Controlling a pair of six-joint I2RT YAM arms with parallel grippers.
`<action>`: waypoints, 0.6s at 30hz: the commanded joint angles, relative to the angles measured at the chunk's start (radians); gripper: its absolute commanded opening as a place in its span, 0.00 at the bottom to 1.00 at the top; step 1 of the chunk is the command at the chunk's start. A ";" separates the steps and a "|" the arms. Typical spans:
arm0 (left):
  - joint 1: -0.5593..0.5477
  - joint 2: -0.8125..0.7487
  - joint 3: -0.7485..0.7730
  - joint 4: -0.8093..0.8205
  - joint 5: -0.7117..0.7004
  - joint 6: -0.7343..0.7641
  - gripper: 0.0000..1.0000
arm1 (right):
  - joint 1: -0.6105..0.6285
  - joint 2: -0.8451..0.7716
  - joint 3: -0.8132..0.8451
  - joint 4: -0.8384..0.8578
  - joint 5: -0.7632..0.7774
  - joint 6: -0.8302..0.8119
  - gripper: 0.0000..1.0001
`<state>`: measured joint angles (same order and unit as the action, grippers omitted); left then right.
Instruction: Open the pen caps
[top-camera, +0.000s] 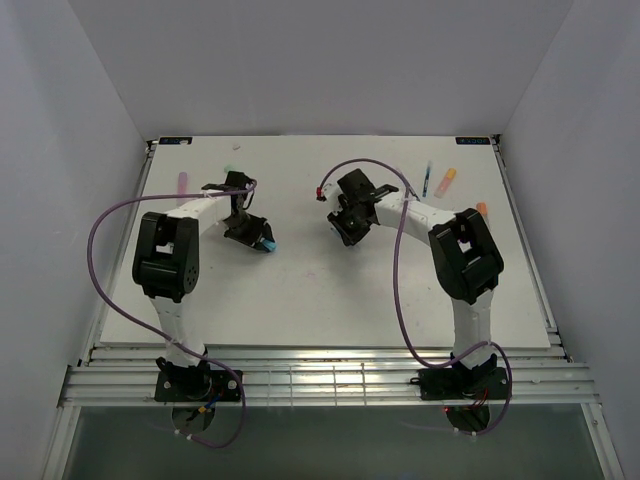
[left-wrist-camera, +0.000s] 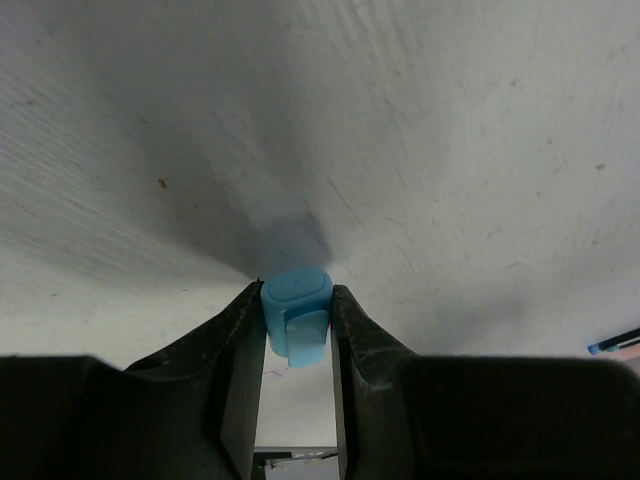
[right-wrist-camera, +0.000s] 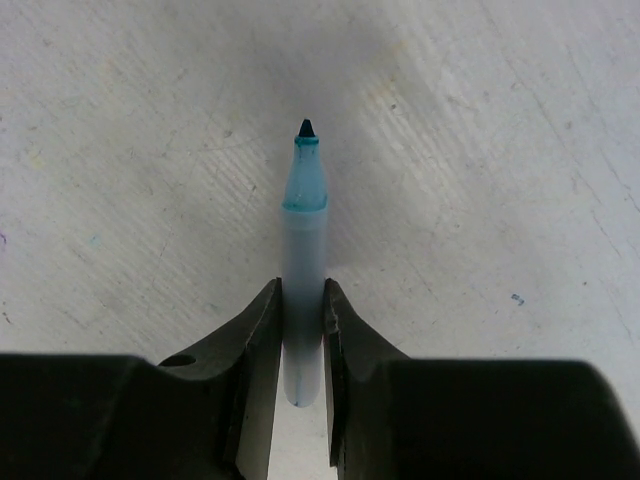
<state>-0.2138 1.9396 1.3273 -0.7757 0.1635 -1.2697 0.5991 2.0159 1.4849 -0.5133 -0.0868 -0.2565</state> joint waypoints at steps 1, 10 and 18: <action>0.005 -0.005 0.041 -0.037 -0.025 -0.118 0.00 | 0.033 -0.054 -0.034 0.068 -0.033 -0.099 0.08; -0.042 0.007 0.026 0.006 -0.022 -0.252 0.00 | 0.071 -0.025 0.037 0.056 -0.148 -0.190 0.09; -0.090 0.029 0.012 0.084 -0.025 -0.304 0.00 | 0.091 0.043 0.109 0.030 -0.203 -0.182 0.10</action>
<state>-0.2993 1.9743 1.3296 -0.7303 0.1642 -1.4601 0.6830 2.0281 1.5635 -0.4885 -0.2424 -0.4271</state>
